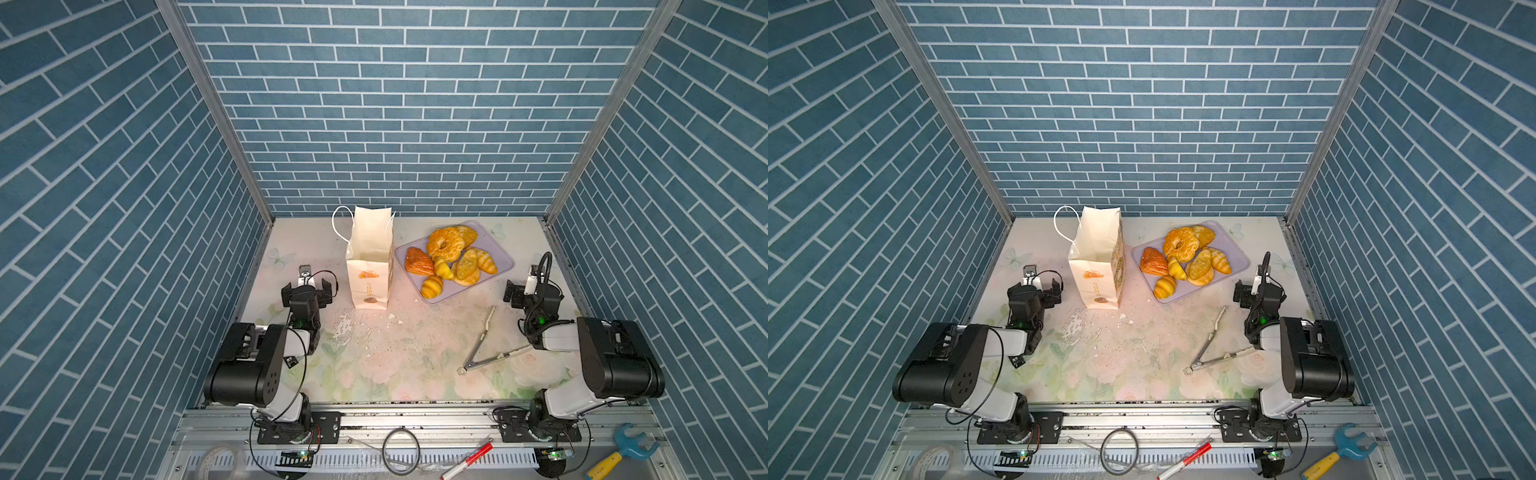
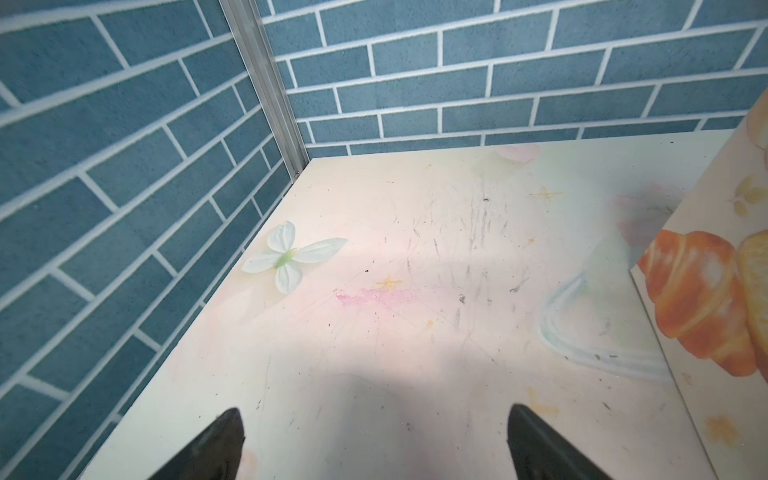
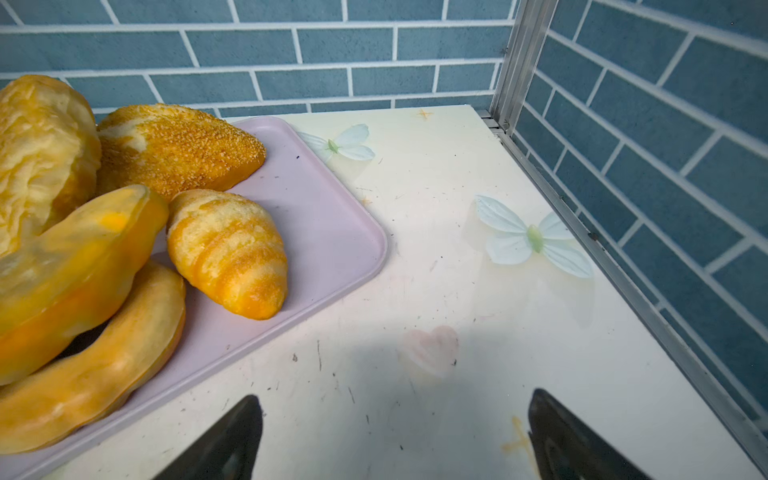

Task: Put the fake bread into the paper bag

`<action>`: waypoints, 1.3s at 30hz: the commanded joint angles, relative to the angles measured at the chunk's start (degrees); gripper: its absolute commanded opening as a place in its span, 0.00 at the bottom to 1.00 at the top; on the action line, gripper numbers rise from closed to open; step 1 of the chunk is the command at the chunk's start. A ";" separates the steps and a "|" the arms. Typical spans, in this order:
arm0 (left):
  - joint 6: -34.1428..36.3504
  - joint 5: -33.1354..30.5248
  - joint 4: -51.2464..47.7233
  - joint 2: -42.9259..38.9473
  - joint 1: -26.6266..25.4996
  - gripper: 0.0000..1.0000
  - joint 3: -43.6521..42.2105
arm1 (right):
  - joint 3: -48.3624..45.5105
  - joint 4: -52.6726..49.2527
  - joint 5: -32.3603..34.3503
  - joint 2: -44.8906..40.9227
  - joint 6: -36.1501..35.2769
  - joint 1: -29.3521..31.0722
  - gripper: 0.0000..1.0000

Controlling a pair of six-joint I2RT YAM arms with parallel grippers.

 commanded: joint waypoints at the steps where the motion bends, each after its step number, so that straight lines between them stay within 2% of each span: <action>1: 0.29 -0.43 -0.85 0.36 -0.25 1.00 0.95 | -0.16 1.15 -2.84 -0.30 -1.93 -0.20 0.99; 23: 0.28 -0.37 -0.99 0.35 -0.25 1.00 1.02 | 1.14 -1.05 -1.16 -0.06 0.18 -1.32 0.99; 28: 0.28 -0.36 -0.96 0.36 -0.25 1.00 1.03 | 0.54 0.09 0.74 -0.40 0.33 -1.16 0.99; 30: -0.06 -1.23 -1.15 -0.11 -0.25 0.99 1.10 | 0.12 -0.96 2.30 -2.99 1.05 -1.18 0.97; 34: -1.30 -1.24 -10.41 -8.05 0.56 0.99 2.43 | 2.32 -12.81 2.53 -12.46 0.67 -0.93 0.94; 36: -3.29 -0.61 -20.42 -14.77 1.91 1.00 5.00 | 5.46 -22.30 2.43 -18.43 0.60 -0.76 0.94; 39: -7.53 4.16 -36.35 -23.88 5.17 1.00 9.84 | 12.03 -37.61 2.02 -25.22 3.06 -0.14 0.92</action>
